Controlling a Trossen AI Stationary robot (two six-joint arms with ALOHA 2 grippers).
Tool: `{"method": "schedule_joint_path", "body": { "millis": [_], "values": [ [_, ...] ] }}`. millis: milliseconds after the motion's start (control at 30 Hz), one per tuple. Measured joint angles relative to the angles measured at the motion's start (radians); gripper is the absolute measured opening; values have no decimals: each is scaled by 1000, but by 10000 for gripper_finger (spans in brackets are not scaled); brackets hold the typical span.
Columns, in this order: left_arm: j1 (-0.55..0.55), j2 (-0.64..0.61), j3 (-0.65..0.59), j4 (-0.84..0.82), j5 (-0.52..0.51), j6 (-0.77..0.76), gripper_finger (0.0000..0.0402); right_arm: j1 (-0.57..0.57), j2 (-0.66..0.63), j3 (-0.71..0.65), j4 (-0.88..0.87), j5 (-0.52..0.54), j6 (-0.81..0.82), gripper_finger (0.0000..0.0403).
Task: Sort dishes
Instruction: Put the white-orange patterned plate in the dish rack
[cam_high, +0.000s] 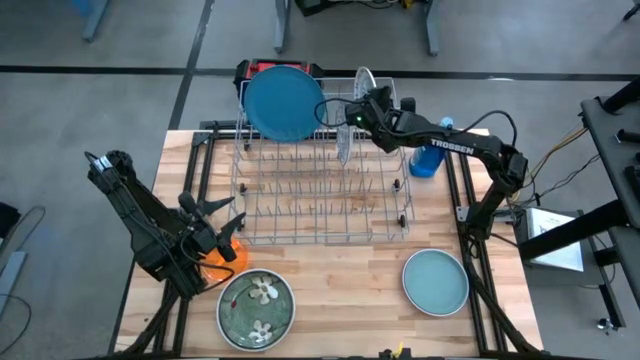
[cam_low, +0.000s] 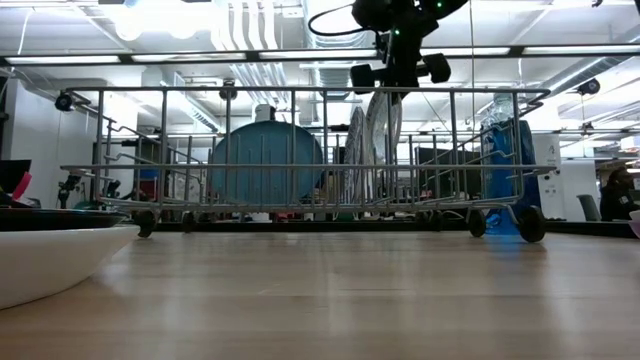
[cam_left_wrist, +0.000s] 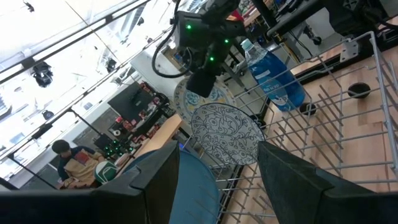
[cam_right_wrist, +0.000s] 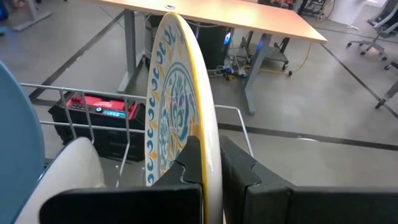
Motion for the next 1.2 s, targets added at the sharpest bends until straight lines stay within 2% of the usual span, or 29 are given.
{"method": "schedule_joint_path", "body": {
  "millis": [500, 767, 1200],
  "values": [
    [0, 0, 0, 5, 0, 0, 206, 0, 2, -7, -20, 6, -11, 8],
    [0, 0, 0, 5, 0, 0, 206, -9, 1, 8, -25, 46, -52, 8],
    [0, 0, 0, 6, 0, 0, 206, -13, 4, 27, -12, 38, -43, 8]
  ]
}}
